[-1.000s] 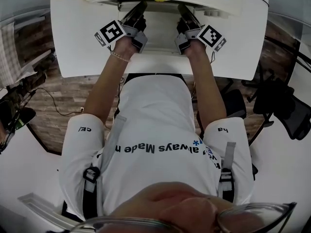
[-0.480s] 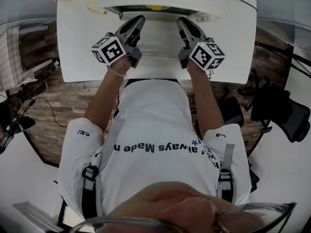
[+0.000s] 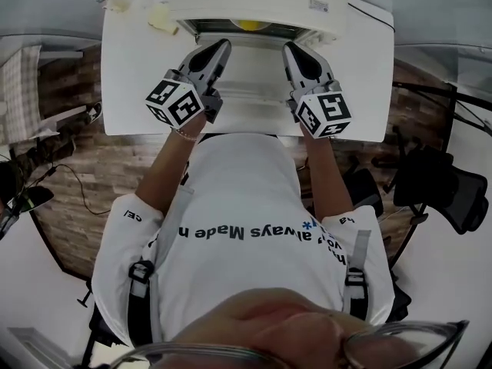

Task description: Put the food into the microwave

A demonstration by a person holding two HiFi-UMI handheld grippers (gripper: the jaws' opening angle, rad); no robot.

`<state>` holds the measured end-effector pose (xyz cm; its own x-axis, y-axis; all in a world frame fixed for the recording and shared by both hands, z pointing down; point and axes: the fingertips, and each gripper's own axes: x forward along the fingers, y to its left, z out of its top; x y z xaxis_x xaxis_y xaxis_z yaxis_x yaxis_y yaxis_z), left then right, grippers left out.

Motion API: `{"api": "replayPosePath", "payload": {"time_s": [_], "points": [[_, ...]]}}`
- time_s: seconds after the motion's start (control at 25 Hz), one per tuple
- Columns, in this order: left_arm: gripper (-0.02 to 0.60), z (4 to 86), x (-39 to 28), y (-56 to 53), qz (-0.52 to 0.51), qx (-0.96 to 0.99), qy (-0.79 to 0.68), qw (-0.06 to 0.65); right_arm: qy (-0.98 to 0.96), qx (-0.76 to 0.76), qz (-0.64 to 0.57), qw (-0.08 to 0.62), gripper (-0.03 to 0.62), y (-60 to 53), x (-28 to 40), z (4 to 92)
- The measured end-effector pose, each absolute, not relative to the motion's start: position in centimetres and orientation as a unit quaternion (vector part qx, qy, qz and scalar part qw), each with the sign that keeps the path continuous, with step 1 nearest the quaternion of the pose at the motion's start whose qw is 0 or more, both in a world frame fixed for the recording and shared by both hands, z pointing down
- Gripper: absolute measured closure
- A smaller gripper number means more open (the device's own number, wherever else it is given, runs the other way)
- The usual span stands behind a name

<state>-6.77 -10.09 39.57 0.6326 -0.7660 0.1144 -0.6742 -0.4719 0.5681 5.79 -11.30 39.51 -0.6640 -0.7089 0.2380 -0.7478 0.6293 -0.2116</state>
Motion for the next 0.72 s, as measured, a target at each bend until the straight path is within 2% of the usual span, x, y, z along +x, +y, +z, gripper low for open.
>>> {"api": "replayPosePath", "payload": {"time_s": [0.4,0.72], "points": [[0.569,33.0,-6.8,-7.8,-0.051,0.876,-0.449,0.17,-0.909,0.403,0.085,0.062,0.572,-8.1,5.7,33.0],[0.569,29.8,-6.0,-5.8,-0.048,0.883,-0.445,0.14,-0.913,0.4,0.056,0.06,0.572,-5.6,5.3,28.9]]}}
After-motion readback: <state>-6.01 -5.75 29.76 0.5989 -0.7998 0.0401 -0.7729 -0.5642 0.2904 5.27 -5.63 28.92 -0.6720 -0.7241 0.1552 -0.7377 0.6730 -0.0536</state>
